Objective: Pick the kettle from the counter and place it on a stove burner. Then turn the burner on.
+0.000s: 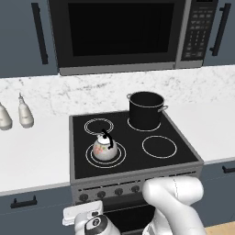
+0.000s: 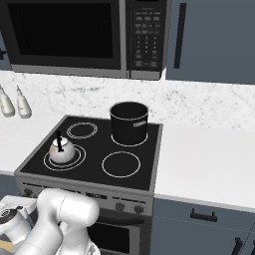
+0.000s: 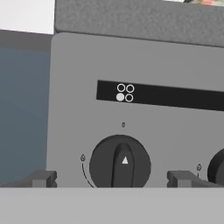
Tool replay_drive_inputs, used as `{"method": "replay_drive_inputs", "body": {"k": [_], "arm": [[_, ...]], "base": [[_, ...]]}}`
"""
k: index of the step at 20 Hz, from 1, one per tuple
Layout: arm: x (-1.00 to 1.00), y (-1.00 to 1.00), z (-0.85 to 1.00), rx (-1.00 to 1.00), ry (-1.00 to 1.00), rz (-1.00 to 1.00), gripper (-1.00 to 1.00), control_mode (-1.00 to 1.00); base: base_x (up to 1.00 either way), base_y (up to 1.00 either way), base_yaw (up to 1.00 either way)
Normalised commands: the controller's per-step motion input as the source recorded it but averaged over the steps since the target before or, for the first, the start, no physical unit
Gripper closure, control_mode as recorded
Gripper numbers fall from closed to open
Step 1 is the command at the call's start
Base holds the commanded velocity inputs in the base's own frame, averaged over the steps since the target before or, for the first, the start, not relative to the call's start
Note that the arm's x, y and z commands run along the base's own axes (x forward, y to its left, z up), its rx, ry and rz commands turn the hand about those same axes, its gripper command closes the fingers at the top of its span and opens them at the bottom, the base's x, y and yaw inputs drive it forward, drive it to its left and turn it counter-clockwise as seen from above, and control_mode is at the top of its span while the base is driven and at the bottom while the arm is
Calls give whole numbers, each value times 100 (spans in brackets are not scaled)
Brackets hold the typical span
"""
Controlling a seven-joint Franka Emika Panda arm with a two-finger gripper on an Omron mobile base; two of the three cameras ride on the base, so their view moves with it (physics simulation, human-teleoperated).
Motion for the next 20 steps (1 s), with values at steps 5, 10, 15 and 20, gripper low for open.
{"method": "replay_drive_inputs", "body": {"k": [5, 10, 15, 20], "arm": [[0, 0, 1, 0, 0, 0, -100, -100], [-1, -8, 5, 0, 0, 0, -100, -100], [-7, -8, 9, 0, -1, 0, -100, -100], [-1, -1, 5, 0, 0, 0, -100, -100]], "base": [[0, 0, 0], [0, 0, 0], [0, 0, 0], [0, 0, 0]]}}
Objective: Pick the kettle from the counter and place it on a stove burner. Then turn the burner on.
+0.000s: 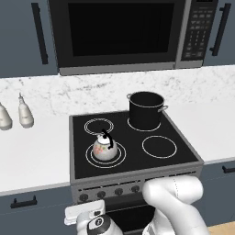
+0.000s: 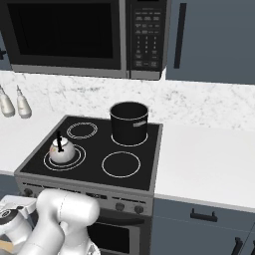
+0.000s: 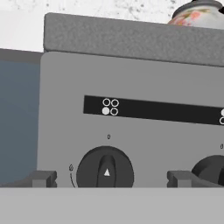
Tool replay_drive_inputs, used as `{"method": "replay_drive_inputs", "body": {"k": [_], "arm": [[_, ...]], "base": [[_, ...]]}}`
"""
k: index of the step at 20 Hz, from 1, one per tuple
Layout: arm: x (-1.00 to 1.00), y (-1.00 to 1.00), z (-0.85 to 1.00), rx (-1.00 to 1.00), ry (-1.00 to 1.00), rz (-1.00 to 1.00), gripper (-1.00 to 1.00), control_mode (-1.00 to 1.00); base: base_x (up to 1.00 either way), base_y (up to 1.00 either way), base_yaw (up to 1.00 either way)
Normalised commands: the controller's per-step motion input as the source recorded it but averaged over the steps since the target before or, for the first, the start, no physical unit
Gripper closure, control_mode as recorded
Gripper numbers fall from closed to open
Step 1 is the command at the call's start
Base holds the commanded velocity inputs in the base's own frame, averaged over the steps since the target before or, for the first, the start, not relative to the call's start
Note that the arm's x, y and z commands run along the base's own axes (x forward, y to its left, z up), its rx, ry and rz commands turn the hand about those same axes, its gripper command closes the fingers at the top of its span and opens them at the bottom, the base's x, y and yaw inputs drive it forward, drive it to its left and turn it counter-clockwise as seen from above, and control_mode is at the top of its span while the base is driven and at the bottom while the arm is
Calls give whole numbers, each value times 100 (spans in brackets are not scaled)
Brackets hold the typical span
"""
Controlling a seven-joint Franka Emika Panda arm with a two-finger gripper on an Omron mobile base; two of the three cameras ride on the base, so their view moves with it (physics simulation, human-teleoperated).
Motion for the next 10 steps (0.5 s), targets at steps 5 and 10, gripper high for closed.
{"method": "replay_drive_inputs", "body": {"k": [5, 10], "arm": [[0, 0, 0, 0, 0, 0, -100, -100], [2, 0, 0, 0, 0, 0, -100, -100]], "base": [[0, 0, 0], [0, 0, 0]]}}
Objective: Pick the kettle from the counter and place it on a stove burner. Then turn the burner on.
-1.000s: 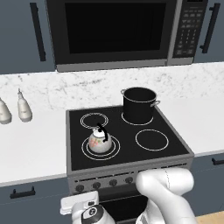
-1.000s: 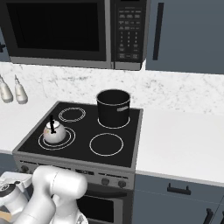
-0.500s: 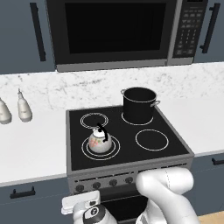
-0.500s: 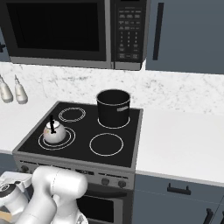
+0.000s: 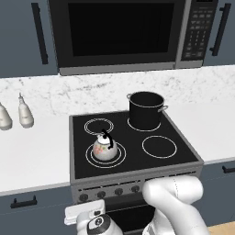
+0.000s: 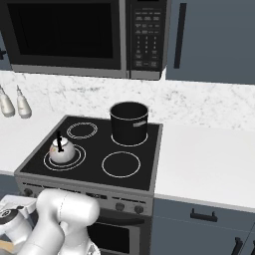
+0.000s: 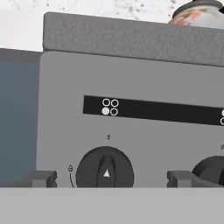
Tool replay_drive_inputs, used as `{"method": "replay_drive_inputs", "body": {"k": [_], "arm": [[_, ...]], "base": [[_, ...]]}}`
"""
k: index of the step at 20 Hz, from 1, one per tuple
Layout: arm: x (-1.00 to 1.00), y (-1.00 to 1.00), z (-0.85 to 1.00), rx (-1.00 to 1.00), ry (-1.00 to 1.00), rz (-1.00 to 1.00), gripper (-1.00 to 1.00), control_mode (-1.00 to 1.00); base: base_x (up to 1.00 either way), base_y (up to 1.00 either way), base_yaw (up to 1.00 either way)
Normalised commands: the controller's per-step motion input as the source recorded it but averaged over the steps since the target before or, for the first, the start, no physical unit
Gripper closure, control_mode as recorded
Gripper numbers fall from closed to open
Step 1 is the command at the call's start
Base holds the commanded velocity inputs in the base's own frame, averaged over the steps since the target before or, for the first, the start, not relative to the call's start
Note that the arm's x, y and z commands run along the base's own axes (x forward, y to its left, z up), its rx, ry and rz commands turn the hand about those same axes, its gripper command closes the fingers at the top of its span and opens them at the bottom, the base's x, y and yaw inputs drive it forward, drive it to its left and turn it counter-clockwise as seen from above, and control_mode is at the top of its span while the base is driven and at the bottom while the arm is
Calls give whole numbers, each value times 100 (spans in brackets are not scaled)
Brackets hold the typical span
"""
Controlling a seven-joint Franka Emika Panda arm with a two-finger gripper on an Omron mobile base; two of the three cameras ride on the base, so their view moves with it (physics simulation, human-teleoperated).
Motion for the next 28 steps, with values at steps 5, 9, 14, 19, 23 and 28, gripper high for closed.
{"method": "replay_drive_inputs", "body": {"k": [5, 9, 14, 19, 23, 28], "arm": [[18, 0, 0, 0, 0, 0, -100, -100], [11, 0, 0, 0, 0, 0, -100, -100], [0, 0, 0, 0, 0, 0, 100, -100], [0, 0, 0, 0, 0, 0, 100, -100], [-4, 0, 0, 0, -4, 0, 100, -100], [-10, 0, 0, -17, -4, 0, 100, -100]], "base": [[0, 0, 0], [0, 0, 0], [0, 0, 0], [0, 0, 0], [0, 0, 0], [0, 0, 0]]}}
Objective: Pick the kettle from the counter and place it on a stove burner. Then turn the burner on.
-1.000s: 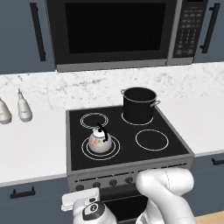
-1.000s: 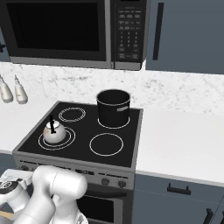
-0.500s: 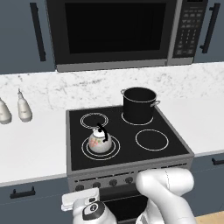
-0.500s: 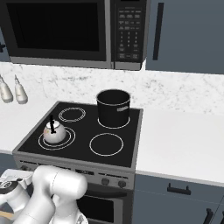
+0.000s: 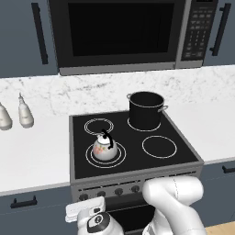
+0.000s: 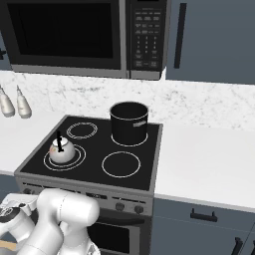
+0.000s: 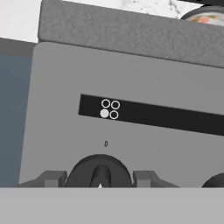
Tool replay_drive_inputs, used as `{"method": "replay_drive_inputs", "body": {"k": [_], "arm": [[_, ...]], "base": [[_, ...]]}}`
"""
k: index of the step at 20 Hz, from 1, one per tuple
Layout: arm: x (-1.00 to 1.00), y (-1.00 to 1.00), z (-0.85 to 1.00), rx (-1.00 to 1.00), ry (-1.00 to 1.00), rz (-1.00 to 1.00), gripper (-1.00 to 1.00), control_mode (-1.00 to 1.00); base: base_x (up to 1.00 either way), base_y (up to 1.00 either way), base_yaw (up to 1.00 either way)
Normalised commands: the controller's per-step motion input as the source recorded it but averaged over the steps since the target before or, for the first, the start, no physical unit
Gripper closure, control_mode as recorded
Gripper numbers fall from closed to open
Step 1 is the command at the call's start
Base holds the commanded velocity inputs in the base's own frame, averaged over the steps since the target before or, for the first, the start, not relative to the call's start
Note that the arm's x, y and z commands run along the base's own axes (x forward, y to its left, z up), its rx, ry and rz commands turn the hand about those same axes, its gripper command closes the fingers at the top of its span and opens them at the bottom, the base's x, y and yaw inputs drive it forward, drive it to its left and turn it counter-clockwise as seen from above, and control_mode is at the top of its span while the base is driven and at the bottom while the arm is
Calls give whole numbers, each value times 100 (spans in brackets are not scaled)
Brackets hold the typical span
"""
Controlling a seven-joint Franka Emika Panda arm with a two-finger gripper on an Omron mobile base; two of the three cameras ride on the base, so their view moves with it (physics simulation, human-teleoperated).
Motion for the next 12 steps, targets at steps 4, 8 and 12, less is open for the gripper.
{"method": "replay_drive_inputs", "body": {"k": [4, 8, 12], "arm": [[-9, 0, 0, -27, 0, 0, 100, -100], [-2, 0, 4, -27, 0, 0, 100, -100], [-2, 0, 0, -25, 0, 0, 100, -100]], "base": [[0, 0, 0], [0, 0, 0], [0, 0, 0]]}}
